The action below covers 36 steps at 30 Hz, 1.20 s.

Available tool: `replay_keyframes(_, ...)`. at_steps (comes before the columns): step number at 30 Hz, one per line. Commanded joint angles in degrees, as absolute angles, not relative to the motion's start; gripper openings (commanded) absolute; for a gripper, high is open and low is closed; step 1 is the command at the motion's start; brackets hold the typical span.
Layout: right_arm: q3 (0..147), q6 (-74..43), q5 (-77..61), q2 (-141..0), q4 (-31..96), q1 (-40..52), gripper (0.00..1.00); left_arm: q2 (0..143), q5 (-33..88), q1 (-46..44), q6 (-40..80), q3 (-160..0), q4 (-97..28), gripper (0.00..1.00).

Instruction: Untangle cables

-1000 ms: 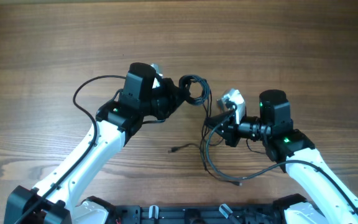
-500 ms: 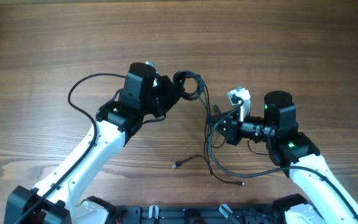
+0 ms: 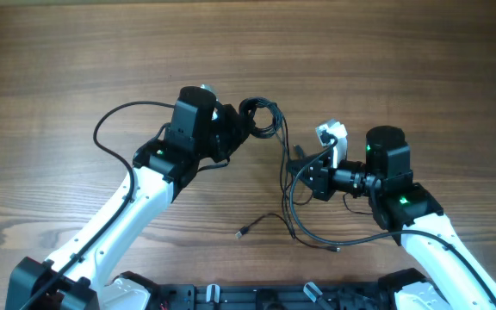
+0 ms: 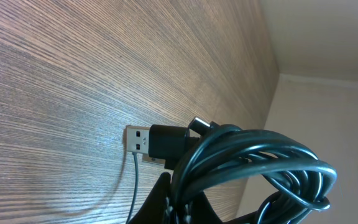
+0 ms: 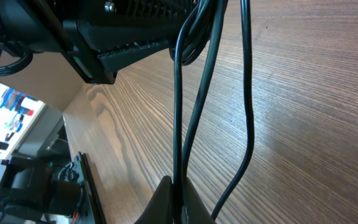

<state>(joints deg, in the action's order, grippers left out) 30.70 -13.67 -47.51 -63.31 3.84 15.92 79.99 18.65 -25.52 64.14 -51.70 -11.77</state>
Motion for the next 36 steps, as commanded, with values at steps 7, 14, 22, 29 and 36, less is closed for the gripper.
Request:
replay_keyframes(7, 31.51, -23.57, -62.04, -62.35, -6.66, 15.79, 0.04, 80.31, 17.02, -27.44, 57.36, -52.10, -9.41, 0.04)
replay_keyframes(14, 31.51, -35.88, -58.28, -62.39, -20.38, 15.77, 0.04, 80.31, 11.18, -34.81, 52.66, -52.10, -5.19, 0.04)
replay_keyframes(22, 31.51, -40.64, -38.33, -62.39, -9.82, 15.73, 0.04, 80.31, 6.94, -37.28, 52.66, -52.10, -5.34, 0.04)
replay_keyframes(29, 31.51, -40.75, -33.71, -62.39, -7.66, 15.73, 0.05, 80.31, 8.16, -37.69, 49.34, -52.10, -5.08, 0.04)
replay_keyframes(36, 31.51, -46.02, -28.36, -62.41, -7.55, 15.73, 0.04, 80.31, 9.78, -41.93, 42.33, -52.10, -5.15, 0.04)
